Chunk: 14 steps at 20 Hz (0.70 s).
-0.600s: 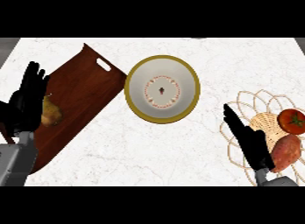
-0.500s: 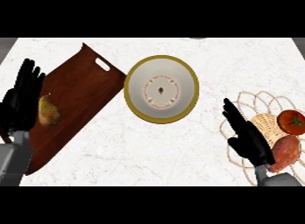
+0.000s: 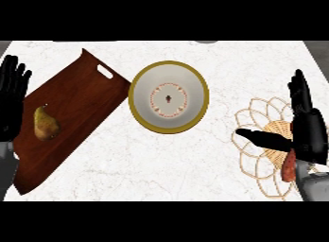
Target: Pick the sweet potato from the placemat and place it in the bowl
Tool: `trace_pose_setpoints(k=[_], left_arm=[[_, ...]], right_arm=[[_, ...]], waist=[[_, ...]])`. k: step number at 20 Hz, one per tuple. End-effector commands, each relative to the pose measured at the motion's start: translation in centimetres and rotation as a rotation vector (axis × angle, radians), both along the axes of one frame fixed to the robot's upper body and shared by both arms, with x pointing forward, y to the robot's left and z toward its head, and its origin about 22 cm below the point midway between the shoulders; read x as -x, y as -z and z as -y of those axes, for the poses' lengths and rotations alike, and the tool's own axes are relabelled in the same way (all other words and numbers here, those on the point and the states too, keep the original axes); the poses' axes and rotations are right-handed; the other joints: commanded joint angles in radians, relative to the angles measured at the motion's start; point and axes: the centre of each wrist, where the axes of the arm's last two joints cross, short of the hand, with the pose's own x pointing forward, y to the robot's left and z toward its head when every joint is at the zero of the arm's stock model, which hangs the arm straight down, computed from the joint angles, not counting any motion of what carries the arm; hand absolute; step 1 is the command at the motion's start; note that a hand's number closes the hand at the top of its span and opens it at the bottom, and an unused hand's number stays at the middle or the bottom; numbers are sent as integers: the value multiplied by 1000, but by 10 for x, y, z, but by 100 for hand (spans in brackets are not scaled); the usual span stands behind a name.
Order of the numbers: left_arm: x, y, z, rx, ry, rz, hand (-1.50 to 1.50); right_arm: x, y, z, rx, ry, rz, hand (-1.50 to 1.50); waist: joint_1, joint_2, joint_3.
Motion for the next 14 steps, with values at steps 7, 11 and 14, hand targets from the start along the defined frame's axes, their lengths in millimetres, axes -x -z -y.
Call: trace_pose_setpoints(k=[7,11,14], left_arm=[[3,-30,-12,-20,10,8,0],[15,-5,-11,-8,2,14,0],[21,-8,-23,-6,13,2,0]], right_arm=[[71,-37,-16,339,172,15,-150],[85,-80,9,454,273,-144,-150],[111,-96,6,501,261,-311,-150]], waist=[[-11,3,-2],[-9,3,-4],[-13,2,-5]])
